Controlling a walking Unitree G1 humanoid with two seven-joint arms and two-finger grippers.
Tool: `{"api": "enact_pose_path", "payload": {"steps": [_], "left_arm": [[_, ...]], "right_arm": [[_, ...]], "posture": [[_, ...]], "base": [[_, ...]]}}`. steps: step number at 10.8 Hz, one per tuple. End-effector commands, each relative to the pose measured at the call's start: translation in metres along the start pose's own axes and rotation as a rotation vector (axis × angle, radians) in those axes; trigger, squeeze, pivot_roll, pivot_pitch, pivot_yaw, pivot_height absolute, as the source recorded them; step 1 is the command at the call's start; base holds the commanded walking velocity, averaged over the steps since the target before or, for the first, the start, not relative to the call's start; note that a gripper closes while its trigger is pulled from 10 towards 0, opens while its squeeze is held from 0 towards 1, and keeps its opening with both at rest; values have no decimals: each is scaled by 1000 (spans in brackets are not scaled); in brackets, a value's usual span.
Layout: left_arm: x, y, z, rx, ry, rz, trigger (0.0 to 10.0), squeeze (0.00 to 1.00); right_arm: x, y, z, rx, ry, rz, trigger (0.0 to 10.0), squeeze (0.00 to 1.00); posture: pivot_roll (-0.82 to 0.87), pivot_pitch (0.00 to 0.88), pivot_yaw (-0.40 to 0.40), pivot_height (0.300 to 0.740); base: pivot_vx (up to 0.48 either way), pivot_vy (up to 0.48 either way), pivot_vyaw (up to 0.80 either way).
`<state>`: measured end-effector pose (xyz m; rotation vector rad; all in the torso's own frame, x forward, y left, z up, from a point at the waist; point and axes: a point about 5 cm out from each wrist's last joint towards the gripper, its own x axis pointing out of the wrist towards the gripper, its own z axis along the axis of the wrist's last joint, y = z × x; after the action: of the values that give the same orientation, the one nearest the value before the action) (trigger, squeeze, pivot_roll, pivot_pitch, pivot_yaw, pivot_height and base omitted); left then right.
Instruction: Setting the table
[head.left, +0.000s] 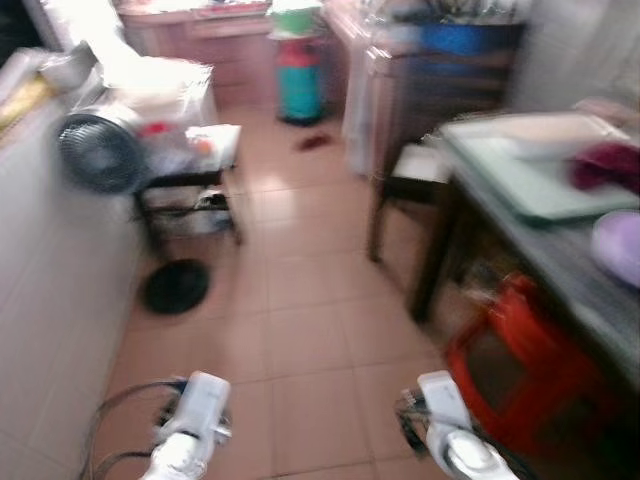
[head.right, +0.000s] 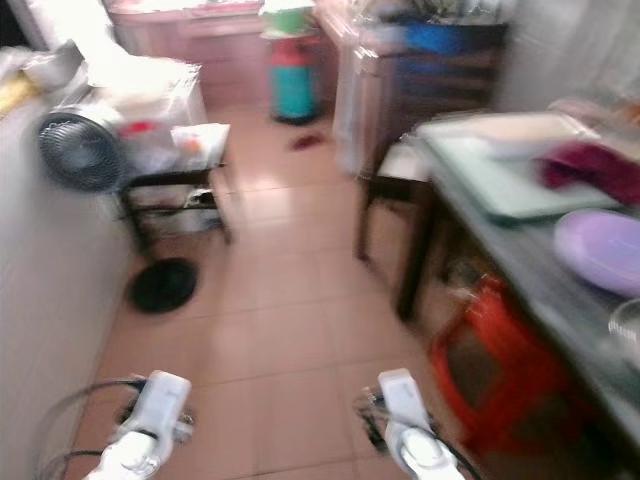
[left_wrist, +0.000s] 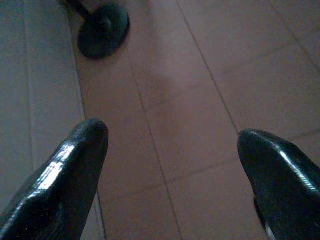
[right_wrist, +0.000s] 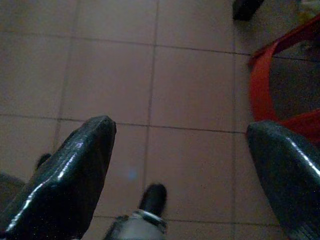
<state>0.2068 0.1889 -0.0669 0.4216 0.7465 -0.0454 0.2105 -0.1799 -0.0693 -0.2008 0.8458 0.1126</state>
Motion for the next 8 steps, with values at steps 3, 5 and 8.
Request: {"api": "enact_pose_path", "payload": {"steps": [3,5,8], "left_arm": [[-8,-2,-28,54,113,-17,10000,0],[-10,-2,-35,71,149,-44,10000,0],[-11,-2,-40,49,188,-97,10000,0]], "right_arm": [[2,11,4,-17,31,48,10000,0],[2,12,3,-28,32,53,10000,0],[0,11,-3,-49,33,58,10000,0]], "posture": [[5,0,20,740],[-4,0,19,740],[-33,0,29,740]], "base": [[0,416,0],[0,0,0],[0,0,729]]}}
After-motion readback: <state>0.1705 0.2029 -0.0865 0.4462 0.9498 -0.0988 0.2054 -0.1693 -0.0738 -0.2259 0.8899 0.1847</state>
